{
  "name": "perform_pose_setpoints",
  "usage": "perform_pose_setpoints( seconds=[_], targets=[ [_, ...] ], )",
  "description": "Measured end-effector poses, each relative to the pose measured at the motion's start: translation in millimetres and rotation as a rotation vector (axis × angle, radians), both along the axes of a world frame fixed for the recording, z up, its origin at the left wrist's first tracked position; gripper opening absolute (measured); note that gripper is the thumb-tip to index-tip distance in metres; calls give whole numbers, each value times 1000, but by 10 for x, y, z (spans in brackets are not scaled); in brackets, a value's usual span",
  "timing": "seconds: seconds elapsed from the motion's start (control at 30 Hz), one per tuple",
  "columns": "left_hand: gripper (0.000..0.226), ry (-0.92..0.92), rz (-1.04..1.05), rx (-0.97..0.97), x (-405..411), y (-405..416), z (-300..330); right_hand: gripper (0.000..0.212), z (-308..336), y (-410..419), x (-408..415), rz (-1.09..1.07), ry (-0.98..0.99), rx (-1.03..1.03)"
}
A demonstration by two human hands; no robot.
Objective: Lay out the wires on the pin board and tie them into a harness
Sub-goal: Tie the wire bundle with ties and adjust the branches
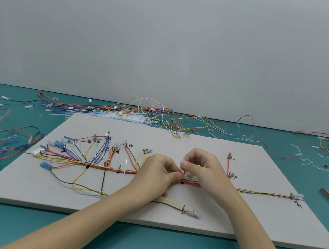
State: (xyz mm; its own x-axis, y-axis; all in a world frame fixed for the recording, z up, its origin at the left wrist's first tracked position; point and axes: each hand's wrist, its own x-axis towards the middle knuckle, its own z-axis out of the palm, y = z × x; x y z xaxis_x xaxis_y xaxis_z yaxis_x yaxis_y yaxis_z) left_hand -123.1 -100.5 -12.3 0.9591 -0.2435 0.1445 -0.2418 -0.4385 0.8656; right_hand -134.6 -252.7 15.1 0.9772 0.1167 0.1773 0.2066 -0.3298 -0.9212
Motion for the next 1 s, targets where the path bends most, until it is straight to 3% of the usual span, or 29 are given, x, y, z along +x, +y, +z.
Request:
perform_pose_setpoints(
  seconds=[0.13,0.33,0.57,0.73,0.8,0.87,0.93,1.0],
  targets=[
    [8,-190,42,257,-22,-1,-20,13,17,-10,4,35,35,113],
    [12,-241,32,362,-19,4,-3,15,45,-12,-5,73,107,148],
    [11,-285,7,357,-33,4,-9,13,32,-19,-8,118,185,213],
    [12,-350,2,480,-15,-35,118,10,85,-3,48,-31,0,189],
    [21,-348,-61,421,43,-33,255,16,96,-33,67,-109,-41,241],
    [19,-351,-152,177,81,12,436,19,96,-71,81,-175,-66,253],
    [19,-472,-41,-31,194,110,578,19,93,-95,83,-225,-79,281],
    [19,-603,182,60,482,259,652,21,92,-108,84,-246,-85,295]
  ],
)
